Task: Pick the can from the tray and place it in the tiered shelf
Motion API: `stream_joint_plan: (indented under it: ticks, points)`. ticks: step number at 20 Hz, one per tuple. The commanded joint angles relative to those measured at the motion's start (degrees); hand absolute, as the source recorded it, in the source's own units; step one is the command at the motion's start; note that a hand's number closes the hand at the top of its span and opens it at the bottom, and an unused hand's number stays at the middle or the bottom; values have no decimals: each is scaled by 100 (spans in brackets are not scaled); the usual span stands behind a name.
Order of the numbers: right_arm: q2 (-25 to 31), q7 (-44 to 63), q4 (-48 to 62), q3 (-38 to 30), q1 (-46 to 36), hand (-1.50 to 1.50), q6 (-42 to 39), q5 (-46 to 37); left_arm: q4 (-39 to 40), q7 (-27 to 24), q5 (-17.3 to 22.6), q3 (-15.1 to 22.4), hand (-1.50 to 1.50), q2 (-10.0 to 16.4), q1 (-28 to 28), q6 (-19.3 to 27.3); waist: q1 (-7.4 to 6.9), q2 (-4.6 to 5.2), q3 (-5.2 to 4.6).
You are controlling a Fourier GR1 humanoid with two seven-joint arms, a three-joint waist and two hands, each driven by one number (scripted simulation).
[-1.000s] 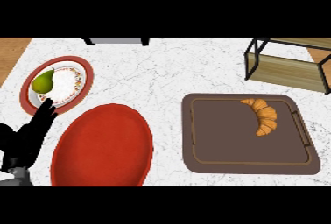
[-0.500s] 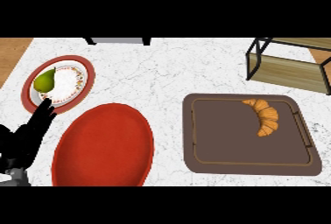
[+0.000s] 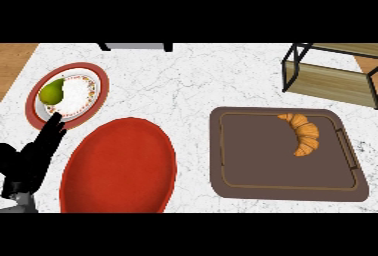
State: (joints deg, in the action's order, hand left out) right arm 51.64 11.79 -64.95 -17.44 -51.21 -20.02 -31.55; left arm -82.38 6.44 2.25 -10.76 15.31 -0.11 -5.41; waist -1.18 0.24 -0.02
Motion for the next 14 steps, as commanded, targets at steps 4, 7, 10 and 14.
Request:
stream_joint_plan:
  ticks: [4, 7, 10, 14]
  points:
    - [37, -955, 1948, -5, -677, 150, 743, -387, 326, -313, -165, -21, 0, -25, -75, 34, -53, 34, 1]
    - [-85, -1105, 2445, 80, -801, 150, 823, -484, 347, -139, -11, -113, 0, 17, -232, -52, -28, 20, 2]
    - [-55, -1403, 2974, 156, -885, 150, 1087, -713, 19, -43, 73, -147, 0, 152, -14, -232, -62, 21, 5]
    - [-225, -911, 3552, -45, -1254, -150, 1686, -789, -40, -64, -180, 145, 0, -242, -23, 83, -83, 32, 5]
